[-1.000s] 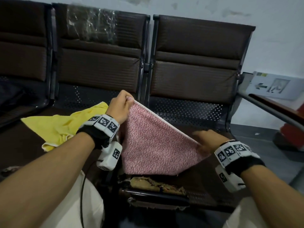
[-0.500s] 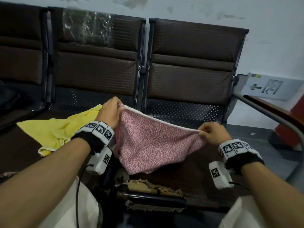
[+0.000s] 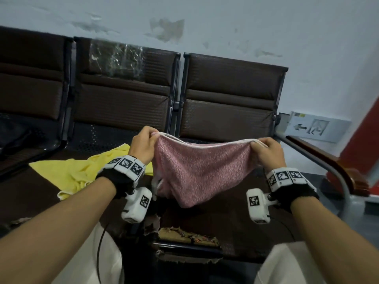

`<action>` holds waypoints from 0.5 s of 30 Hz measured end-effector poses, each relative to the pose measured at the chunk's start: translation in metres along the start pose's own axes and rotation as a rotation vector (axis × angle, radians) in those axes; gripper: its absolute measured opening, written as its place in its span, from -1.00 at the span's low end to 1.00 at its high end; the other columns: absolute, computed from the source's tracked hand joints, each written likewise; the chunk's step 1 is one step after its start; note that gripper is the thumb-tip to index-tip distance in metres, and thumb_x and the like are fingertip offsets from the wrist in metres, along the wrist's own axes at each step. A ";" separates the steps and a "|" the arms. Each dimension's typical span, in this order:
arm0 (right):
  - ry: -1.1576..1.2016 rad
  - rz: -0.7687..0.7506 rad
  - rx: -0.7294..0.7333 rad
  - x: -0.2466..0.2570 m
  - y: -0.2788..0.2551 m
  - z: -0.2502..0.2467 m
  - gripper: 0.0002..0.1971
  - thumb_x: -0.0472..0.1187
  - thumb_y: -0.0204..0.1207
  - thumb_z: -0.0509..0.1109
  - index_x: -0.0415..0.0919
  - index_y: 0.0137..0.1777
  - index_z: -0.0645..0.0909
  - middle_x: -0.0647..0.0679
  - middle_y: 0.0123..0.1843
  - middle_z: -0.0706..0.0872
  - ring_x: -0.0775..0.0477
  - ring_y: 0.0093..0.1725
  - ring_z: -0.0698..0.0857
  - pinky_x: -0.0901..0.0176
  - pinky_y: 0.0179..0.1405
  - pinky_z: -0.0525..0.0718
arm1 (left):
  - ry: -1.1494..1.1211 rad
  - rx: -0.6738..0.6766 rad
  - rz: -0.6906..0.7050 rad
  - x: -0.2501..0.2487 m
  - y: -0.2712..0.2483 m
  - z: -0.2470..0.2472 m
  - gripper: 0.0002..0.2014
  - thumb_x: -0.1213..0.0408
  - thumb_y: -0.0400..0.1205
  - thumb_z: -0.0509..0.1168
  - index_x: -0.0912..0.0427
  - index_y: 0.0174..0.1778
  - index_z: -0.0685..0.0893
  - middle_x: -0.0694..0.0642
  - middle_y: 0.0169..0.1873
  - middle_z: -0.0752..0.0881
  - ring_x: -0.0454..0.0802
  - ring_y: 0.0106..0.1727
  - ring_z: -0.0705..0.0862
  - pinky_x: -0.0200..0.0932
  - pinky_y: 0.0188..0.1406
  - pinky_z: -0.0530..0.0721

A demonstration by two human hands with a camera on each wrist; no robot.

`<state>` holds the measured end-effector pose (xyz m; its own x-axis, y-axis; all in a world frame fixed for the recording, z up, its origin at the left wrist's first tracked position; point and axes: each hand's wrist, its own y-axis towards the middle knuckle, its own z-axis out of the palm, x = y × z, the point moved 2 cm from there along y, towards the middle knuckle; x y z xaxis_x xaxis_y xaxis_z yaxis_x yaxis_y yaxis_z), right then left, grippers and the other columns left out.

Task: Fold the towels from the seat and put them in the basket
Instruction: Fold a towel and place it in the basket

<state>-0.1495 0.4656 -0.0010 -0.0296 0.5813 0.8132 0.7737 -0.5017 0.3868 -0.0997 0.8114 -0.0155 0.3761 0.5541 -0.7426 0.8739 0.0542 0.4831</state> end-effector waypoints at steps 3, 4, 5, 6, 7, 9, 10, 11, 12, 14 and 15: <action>0.071 -0.037 -0.109 0.024 0.004 -0.019 -0.81 -0.16 0.46 0.45 -0.22 0.02 0.69 -0.20 0.00 0.76 -0.19 0.06 0.71 0.00 0.13 0.63 | -0.125 -0.007 -0.001 -0.025 0.007 -0.014 -0.85 0.25 0.69 0.19 0.20 0.05 0.63 0.17 0.02 0.71 0.09 0.08 0.64 -0.06 0.10 0.56; 0.058 -0.075 -0.139 0.033 0.005 -0.027 -0.78 -0.17 0.46 0.46 -0.26 0.05 0.70 -0.20 -0.02 0.76 -0.16 0.03 0.70 0.10 0.08 0.61 | -0.188 -0.016 0.013 -0.035 0.011 -0.020 -0.87 0.27 0.69 0.20 0.18 0.03 0.63 0.15 -0.01 0.71 0.05 0.06 0.64 -0.08 0.11 0.56; 0.040 -0.120 -0.166 0.041 0.006 -0.035 -0.76 -0.17 0.47 0.46 -0.29 0.06 0.70 -0.17 -0.05 0.75 -0.11 -0.02 0.68 0.23 -0.01 0.56 | -0.262 -0.030 0.027 -0.044 0.016 -0.027 -0.89 0.28 0.68 0.21 0.16 0.02 0.63 0.13 -0.05 0.71 0.01 0.02 0.65 -0.12 0.09 0.56; 0.028 -0.163 -0.195 0.050 0.007 -0.043 -0.76 -0.17 0.47 0.46 -0.31 0.05 0.71 -0.13 -0.10 0.72 -0.05 -0.07 0.65 0.33 -0.08 0.49 | -0.331 -0.046 0.038 -0.053 0.020 -0.034 -0.91 0.29 0.68 0.22 0.15 0.01 0.63 0.08 -0.09 0.71 -0.04 -0.02 0.65 -0.16 0.06 0.56; 0.023 -0.201 -0.224 0.058 0.009 -0.051 -0.77 -0.18 0.47 0.47 -0.32 0.04 0.71 -0.10 -0.15 0.68 -0.02 -0.11 0.62 0.42 -0.15 0.41 | -0.372 -0.064 0.051 -0.060 0.025 -0.041 -0.92 0.29 0.68 0.23 0.14 0.00 0.63 0.02 -0.13 0.70 -0.09 -0.06 0.65 -0.19 0.02 0.55; -0.004 -0.252 -0.267 0.068 0.012 -0.064 -0.79 -0.18 0.46 0.48 -0.32 -0.01 0.73 -0.09 -0.22 0.67 -0.02 -0.14 0.61 0.43 -0.21 0.36 | -0.328 -0.101 0.079 -0.067 0.032 -0.050 -0.93 0.31 0.66 0.25 0.15 -0.03 0.64 0.02 -0.15 0.71 -0.07 -0.06 0.65 -0.18 0.02 0.54; -0.034 -0.260 -0.268 0.069 0.012 -0.067 -0.80 -0.18 0.46 0.49 -0.33 -0.05 0.74 -0.12 -0.25 0.67 -0.05 -0.15 0.62 0.39 -0.23 0.34 | -0.250 -0.110 0.085 -0.067 0.033 -0.052 -0.92 0.32 0.65 0.27 0.18 -0.03 0.66 0.08 -0.11 0.73 -0.03 -0.02 0.66 -0.17 0.05 0.54; -0.067 -0.262 -0.261 0.069 0.012 -0.068 -0.81 -0.18 0.47 0.48 -0.34 -0.10 0.74 -0.14 -0.29 0.64 -0.06 -0.17 0.61 0.36 -0.27 0.30 | -0.161 -0.116 0.085 -0.065 0.031 -0.051 -0.90 0.34 0.64 0.27 0.23 -0.03 0.68 0.15 -0.07 0.75 0.02 0.02 0.68 -0.19 0.06 0.52; -0.098 -0.258 -0.255 0.066 0.012 -0.066 -0.82 -0.19 0.47 0.48 -0.34 -0.16 0.73 -0.13 -0.33 0.61 -0.06 -0.20 0.60 0.34 -0.31 0.26 | -0.089 -0.123 0.089 -0.063 0.030 -0.048 -0.88 0.35 0.63 0.28 0.28 -0.02 0.69 0.20 -0.04 0.76 0.06 0.05 0.69 -0.19 0.06 0.52; -0.130 -0.233 -0.256 0.057 0.014 -0.060 -0.81 -0.18 0.48 0.47 -0.33 -0.23 0.71 -0.13 -0.37 0.58 -0.06 -0.22 0.58 0.31 -0.32 0.23 | -0.034 -0.143 0.101 -0.058 0.027 -0.039 -0.86 0.36 0.63 0.27 0.32 0.00 0.70 0.26 -0.02 0.76 0.14 0.08 0.69 -0.16 0.06 0.51; -0.128 -0.223 -0.256 0.052 0.016 -0.057 -0.80 -0.17 0.48 0.47 -0.34 -0.23 0.71 -0.13 -0.37 0.58 -0.06 -0.22 0.58 0.31 -0.31 0.23 | -0.033 -0.156 0.099 -0.056 0.028 -0.035 -0.86 0.36 0.63 0.27 0.32 0.00 0.70 0.26 -0.02 0.76 0.16 0.09 0.69 -0.16 0.06 0.51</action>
<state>-0.1748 0.4519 0.0723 -0.0877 0.7621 0.6415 0.5732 -0.4881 0.6582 -0.1071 0.8111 0.0562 0.4697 0.5360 -0.7015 0.7748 0.1306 0.6186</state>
